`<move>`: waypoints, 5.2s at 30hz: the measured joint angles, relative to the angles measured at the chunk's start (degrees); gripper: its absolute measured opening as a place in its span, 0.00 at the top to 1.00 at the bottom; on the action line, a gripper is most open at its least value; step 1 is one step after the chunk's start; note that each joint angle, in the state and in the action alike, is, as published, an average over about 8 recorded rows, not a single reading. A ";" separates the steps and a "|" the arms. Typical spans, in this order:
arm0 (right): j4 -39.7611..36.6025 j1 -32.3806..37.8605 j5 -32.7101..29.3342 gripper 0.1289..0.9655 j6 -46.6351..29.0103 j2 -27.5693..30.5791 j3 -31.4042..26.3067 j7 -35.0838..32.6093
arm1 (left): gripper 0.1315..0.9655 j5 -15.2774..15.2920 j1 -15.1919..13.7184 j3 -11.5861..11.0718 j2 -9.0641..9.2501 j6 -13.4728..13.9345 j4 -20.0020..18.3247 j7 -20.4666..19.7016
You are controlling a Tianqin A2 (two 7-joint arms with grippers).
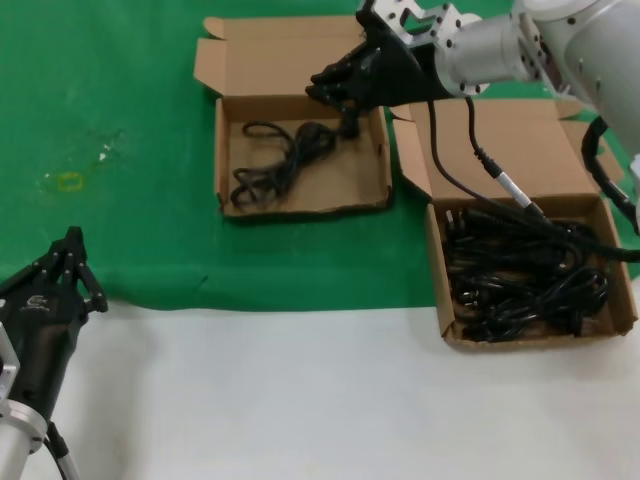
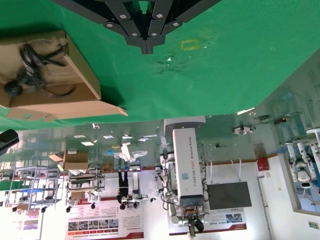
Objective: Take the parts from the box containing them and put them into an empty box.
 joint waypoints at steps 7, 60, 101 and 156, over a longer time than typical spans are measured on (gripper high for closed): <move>-0.17 -0.05 0.22 0.91 1.14 -0.23 0.30 -0.76 | 0.99 0.00 0.00 0.00 0.00 0.00 0.00 0.00; 26.90 -26.48 7.05 0.02 14.36 4.68 7.94 2.15 | 0.26 0.00 0.00 0.00 0.00 0.00 0.00 0.00; 76.36 -74.78 19.44 0.00 38.33 13.66 21.82 7.66 | 0.00 -0.02 0.00 0.00 0.00 0.00 0.00 0.02; 87.04 -85.23 22.13 0.00 43.55 15.60 24.82 8.86 | 0.00 -0.02 0.00 0.00 0.00 0.00 0.00 0.02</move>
